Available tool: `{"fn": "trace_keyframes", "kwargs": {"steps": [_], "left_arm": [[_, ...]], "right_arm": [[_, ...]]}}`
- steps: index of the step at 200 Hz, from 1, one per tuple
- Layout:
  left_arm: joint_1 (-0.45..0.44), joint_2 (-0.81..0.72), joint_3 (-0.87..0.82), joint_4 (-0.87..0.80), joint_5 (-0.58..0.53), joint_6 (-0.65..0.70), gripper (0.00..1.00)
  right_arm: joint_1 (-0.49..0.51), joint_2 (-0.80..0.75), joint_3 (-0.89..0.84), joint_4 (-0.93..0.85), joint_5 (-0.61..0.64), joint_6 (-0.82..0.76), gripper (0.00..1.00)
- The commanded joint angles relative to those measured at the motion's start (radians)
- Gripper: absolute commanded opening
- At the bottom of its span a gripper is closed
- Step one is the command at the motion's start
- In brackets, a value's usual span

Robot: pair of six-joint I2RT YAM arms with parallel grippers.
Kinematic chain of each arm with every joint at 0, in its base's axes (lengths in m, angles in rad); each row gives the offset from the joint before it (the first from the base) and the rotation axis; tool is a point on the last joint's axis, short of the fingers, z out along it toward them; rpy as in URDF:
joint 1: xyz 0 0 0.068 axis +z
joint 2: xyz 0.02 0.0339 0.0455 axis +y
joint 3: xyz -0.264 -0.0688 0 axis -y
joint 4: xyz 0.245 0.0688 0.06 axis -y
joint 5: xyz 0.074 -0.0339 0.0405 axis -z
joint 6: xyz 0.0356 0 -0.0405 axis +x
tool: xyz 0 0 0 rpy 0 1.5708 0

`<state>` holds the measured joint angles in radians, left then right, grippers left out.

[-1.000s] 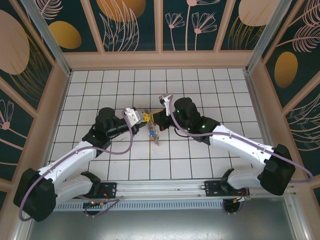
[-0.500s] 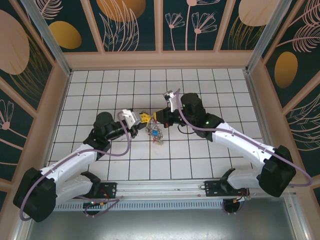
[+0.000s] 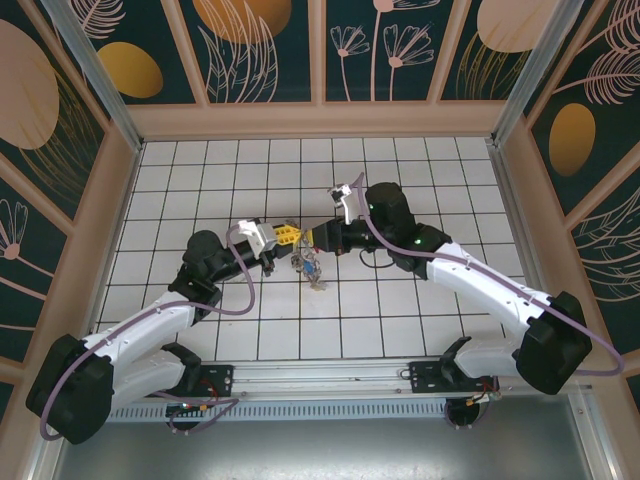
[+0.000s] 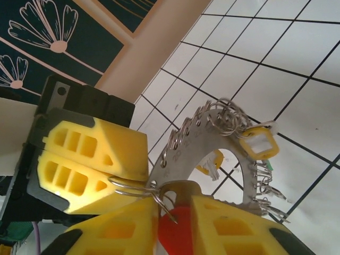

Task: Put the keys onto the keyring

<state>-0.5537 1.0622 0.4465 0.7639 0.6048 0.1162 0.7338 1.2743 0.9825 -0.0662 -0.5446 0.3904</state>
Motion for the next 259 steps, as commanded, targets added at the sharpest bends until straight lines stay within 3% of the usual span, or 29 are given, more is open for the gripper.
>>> {"fn": "trace_keyframes", "kwargs": {"steps": [1, 36, 92, 124, 149, 164, 224, 259], "left_arm": [[-0.008, -0.001, 0.009, 0.142, 0.035, -0.031, 0.0], [-0.009, 0.001, 0.012, 0.158, 0.042, -0.047, 0.0], [-0.008, 0.005, 0.007, 0.21, 0.068, -0.112, 0.0], [-0.009, 0.011, 0.009, 0.243, 0.109, -0.157, 0.0], [-0.009, 0.023, 0.017, 0.248, 0.155, -0.175, 0.0], [-0.008, 0.032, 0.025, 0.248, 0.185, -0.185, 0.0], [-0.008, 0.045, 0.035, 0.253, 0.222, -0.195, 0.0], [-0.008, 0.059, 0.04, 0.266, 0.246, -0.201, 0.0]], "right_arm": [[-0.022, -0.029, 0.05, -0.051, -0.012, -0.062, 0.28], [-0.045, -0.074, 0.081, -0.108, -0.014, -0.223, 0.37], [-0.043, -0.113, 0.118, -0.178, 0.017, -0.507, 0.36], [0.024, -0.158, 0.069, -0.152, 0.069, -0.795, 0.4], [0.03, -0.168, 0.055, -0.145, 0.085, -0.88, 0.33], [0.042, -0.166, 0.072, -0.185, 0.076, -0.965, 0.39], [0.042, -0.111, 0.124, -0.297, 0.016, -1.029, 0.41], [0.049, -0.099, 0.119, -0.27, -0.001, -1.023, 0.32]]}}
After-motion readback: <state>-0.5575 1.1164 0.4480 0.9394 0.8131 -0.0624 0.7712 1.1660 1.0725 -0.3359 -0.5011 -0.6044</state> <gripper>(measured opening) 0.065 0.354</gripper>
